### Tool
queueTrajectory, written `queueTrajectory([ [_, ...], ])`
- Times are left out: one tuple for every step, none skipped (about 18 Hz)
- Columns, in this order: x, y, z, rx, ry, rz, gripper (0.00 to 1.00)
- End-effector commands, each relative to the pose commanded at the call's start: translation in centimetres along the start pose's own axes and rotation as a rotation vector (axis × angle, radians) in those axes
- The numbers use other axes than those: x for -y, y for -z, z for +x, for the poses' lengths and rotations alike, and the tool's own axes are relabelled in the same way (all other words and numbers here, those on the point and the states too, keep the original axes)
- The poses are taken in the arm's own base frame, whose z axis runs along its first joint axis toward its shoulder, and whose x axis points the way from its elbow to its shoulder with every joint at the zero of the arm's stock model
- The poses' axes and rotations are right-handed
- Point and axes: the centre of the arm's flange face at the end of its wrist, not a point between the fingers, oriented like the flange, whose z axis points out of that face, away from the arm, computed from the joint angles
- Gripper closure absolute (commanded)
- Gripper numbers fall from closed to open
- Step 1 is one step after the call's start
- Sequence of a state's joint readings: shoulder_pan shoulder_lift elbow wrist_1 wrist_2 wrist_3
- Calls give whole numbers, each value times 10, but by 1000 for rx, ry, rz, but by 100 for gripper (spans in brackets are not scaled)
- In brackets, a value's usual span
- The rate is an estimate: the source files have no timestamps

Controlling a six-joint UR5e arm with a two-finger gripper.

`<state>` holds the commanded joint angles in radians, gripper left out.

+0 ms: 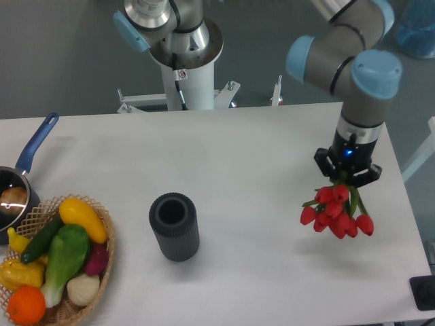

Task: Pick up the flowers from the table
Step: 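Raise the red tulip bunch up off the table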

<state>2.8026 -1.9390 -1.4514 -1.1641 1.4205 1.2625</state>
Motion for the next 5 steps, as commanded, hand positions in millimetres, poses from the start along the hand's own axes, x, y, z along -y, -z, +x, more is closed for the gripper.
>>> queueTrajectory([
  [0,4,0,-8,3,-4,83],
  [1,7,1,-7,1,-4,83],
  [0,11,0,-1,3,-1,83],
  [0,13,0,2,4,0,83],
  [0,15,0,5,2,1,83],
])
